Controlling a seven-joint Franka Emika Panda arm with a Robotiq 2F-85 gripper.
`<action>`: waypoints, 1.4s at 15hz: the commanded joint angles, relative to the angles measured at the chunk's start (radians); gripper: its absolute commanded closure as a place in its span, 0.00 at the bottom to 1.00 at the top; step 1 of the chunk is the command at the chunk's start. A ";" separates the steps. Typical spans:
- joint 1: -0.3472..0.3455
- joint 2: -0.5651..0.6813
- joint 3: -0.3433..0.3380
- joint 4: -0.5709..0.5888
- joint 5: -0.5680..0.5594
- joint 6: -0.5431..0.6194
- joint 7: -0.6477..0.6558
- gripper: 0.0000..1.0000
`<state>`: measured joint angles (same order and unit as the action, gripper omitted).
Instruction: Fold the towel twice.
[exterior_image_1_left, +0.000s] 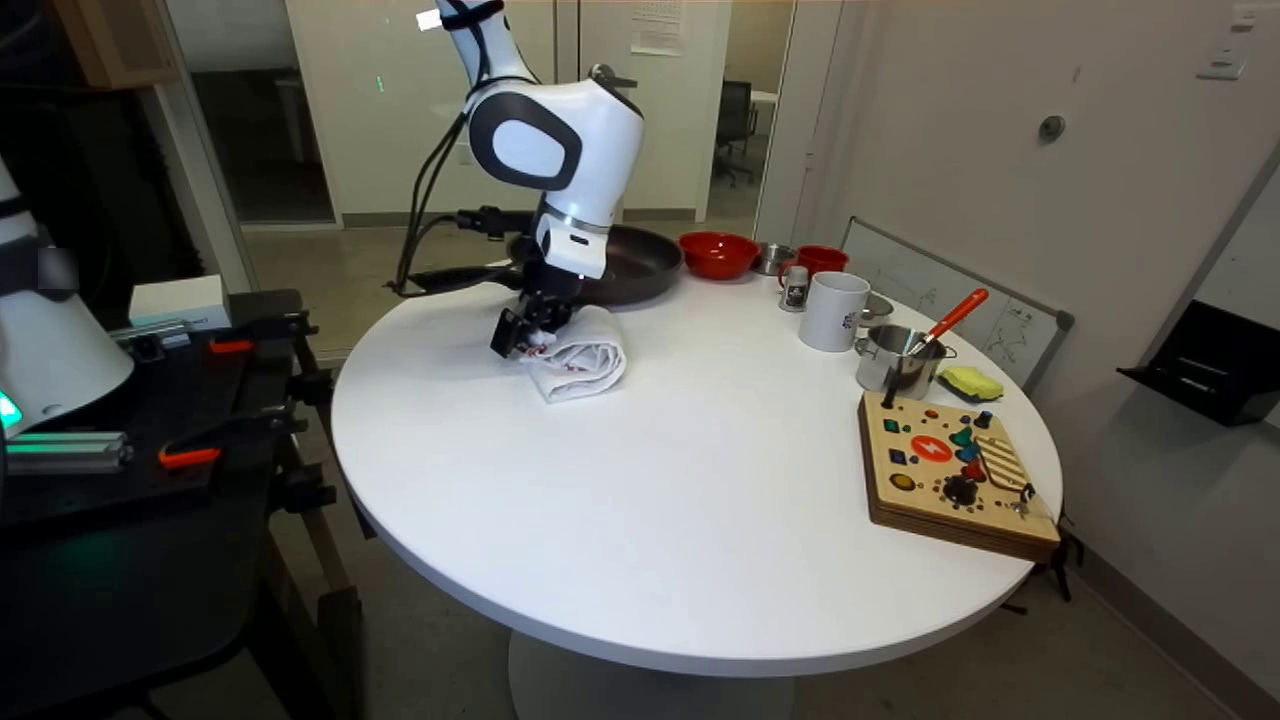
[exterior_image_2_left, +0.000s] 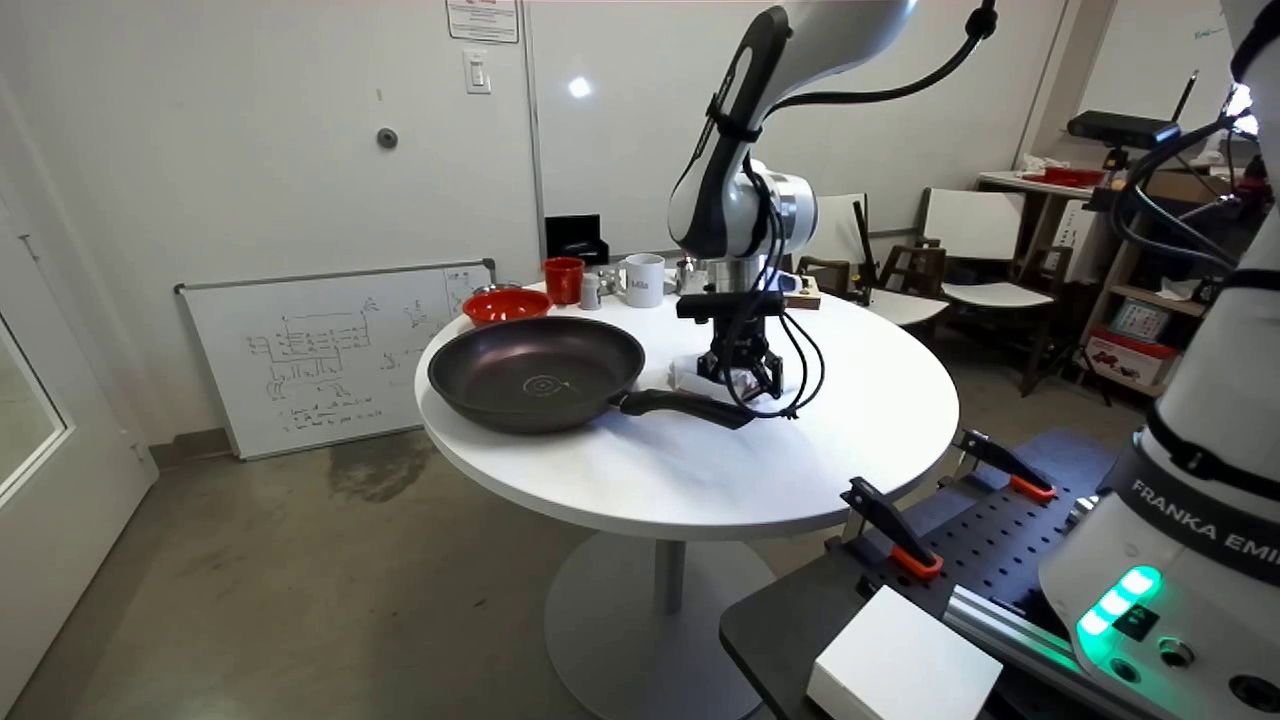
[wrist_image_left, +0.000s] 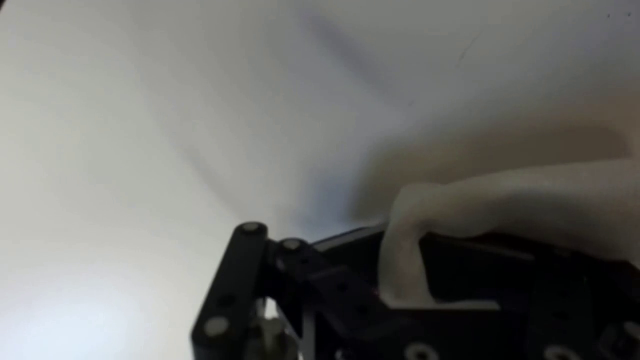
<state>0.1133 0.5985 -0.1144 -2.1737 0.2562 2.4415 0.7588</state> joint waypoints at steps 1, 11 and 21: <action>-0.020 0.041 -0.015 0.036 -0.006 0.017 0.037 1.00; -0.044 0.076 -0.061 0.103 0.002 0.058 0.265 0.78; -0.079 0.005 -0.045 0.164 -0.003 -0.168 0.312 0.10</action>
<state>0.0511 0.6315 -0.1688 -2.0386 0.2649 2.3675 1.0499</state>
